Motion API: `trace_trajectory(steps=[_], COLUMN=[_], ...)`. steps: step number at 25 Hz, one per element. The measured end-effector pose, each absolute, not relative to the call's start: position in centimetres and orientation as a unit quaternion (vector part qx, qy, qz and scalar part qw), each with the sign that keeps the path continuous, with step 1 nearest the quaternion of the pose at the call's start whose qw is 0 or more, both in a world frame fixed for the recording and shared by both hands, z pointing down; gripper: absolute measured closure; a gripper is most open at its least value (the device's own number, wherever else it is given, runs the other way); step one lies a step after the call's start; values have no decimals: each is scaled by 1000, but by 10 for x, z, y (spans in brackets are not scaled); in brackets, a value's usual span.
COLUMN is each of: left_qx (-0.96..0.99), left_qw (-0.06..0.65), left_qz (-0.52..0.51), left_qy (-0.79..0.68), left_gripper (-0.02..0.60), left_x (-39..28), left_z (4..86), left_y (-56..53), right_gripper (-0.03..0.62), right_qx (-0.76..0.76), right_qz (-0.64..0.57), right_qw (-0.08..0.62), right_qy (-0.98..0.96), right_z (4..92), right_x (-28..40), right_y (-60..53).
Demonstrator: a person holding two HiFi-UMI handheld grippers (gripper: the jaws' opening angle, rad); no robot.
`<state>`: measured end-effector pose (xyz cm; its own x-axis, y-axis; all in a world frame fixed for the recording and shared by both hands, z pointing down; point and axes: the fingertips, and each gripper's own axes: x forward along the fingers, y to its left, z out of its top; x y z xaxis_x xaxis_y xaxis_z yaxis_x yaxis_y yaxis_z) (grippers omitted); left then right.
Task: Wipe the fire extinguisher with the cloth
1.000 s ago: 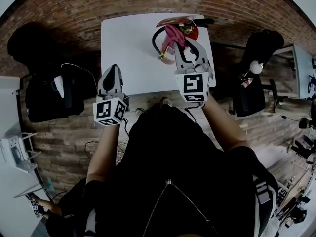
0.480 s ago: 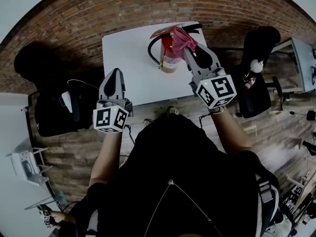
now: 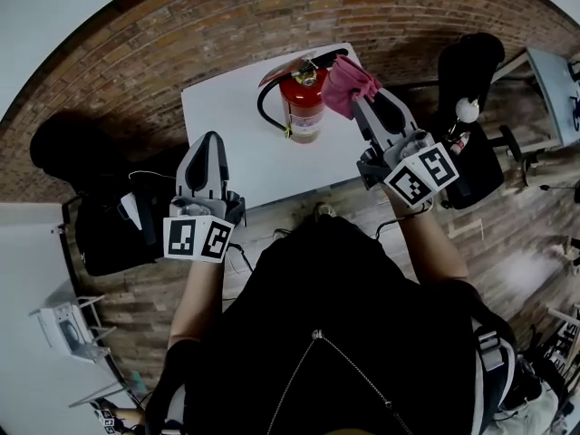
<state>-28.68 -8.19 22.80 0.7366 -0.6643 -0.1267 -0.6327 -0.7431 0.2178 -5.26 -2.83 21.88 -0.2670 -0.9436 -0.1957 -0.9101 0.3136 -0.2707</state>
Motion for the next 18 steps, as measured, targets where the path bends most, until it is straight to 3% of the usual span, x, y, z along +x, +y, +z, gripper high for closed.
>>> trace_trajectory(steps=[18], left_qx=[930], left_qw=[25], left_qz=[-92], left_qy=[-356], left_gripper=[574], left_x=[-267], left_z=[217], left_y=[-96], right_gripper=[500], right_qx=[-598], right_qz=[-75], right_qw=[123], right_qy=[788], right_z=[258], right_x=[-29], right_y=[-19])
